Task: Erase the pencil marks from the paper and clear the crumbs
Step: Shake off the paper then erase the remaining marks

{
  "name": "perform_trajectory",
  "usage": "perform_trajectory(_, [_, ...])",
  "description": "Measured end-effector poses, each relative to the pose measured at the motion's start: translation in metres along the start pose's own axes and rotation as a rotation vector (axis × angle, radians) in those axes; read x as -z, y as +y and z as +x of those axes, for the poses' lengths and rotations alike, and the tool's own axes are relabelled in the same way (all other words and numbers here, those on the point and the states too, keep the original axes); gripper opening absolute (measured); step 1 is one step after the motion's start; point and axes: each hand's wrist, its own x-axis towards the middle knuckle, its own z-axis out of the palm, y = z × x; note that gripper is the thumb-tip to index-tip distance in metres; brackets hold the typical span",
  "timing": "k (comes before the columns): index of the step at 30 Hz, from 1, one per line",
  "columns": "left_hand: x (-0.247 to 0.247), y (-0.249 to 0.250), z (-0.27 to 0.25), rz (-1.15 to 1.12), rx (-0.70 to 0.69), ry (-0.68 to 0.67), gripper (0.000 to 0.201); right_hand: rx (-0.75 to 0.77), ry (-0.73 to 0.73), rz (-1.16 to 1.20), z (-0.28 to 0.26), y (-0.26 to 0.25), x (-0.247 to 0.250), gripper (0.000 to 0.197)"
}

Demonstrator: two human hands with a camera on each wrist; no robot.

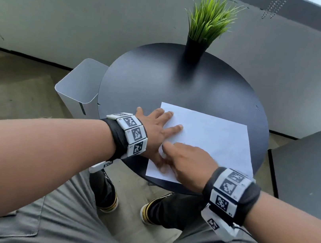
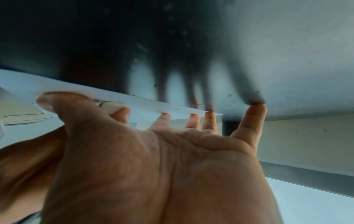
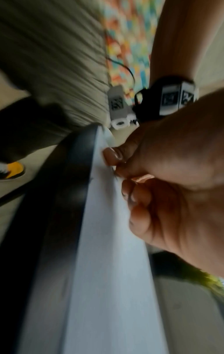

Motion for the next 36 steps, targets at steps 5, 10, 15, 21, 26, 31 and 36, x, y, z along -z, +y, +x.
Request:
perform_trajectory(5, [0.0, 0.0, 0.0, 0.003, -0.003, 0.003, 0.138, -0.178, 0.205, -0.018, 0.018, 0.04, 0.019, 0.009])
perform_trajectory(10, [0.001, 0.001, 0.001, -0.009, -0.002, -0.014, 0.138, 0.053, -0.065, -0.002, -0.021, 0.012, -0.001, 0.015])
perform_trajectory(15, [0.001, 0.001, 0.0, -0.001, 0.004, -0.023, 0.137, -0.177, 0.143, -0.044, -0.004, 0.049, 0.015, 0.014])
perform_trajectory(21, [0.001, 0.002, 0.001, -0.01, 0.002, -0.019, 0.138, -0.063, 0.024, -0.115, -0.008, 0.024, 0.009, 0.015])
perform_trajectory(26, [-0.001, 0.0, 0.001, -0.023, 0.008, -0.021, 0.138, -0.074, 0.011, -0.14, -0.002, 0.015, 0.01, 0.02])
perform_trajectory(31, [-0.001, 0.001, 0.001, -0.028, 0.001, -0.012, 0.139, -0.209, 0.043, -0.091, 0.015, 0.033, 0.017, 0.013])
perform_trajectory(36, [-0.001, 0.0, 0.001, -0.044, 0.01, -0.006, 0.144, -0.15, 0.02, -0.153, 0.013, 0.025, 0.024, 0.016])
